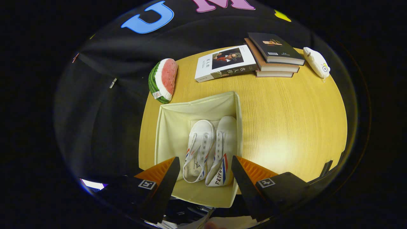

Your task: Open the storage box then place both shoes into the box .Put the left shoe in first, then the right shoe, with the right side of both shoes facing outward in a uniform manner.

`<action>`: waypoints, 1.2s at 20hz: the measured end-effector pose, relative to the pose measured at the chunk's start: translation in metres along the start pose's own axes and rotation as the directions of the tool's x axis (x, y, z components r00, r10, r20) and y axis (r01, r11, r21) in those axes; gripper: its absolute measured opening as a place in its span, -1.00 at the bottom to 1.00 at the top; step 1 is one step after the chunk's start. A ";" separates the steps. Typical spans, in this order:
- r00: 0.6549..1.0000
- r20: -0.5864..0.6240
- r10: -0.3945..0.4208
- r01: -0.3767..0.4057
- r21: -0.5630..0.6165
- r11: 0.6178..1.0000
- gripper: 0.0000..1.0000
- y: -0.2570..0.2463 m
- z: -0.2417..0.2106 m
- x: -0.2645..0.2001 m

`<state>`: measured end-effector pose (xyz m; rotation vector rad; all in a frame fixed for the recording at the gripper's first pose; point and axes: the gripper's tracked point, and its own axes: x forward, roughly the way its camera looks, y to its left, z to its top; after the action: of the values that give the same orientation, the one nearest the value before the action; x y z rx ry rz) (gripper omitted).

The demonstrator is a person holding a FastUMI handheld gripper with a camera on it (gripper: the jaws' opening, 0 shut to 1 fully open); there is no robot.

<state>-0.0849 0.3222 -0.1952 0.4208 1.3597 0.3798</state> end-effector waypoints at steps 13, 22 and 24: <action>0.875 0.469 -0.121 0.157 -0.039 0.987 0.98 -0.106 0.081 -0.110; 0.611 0.766 -0.199 0.421 -0.103 0.901 0.98 -0.164 0.113 -0.204; 0.549 0.815 -0.186 0.430 -0.085 0.899 0.98 -0.165 0.115 -0.222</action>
<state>-0.0063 0.0612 -0.0706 0.0615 0.4491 0.0415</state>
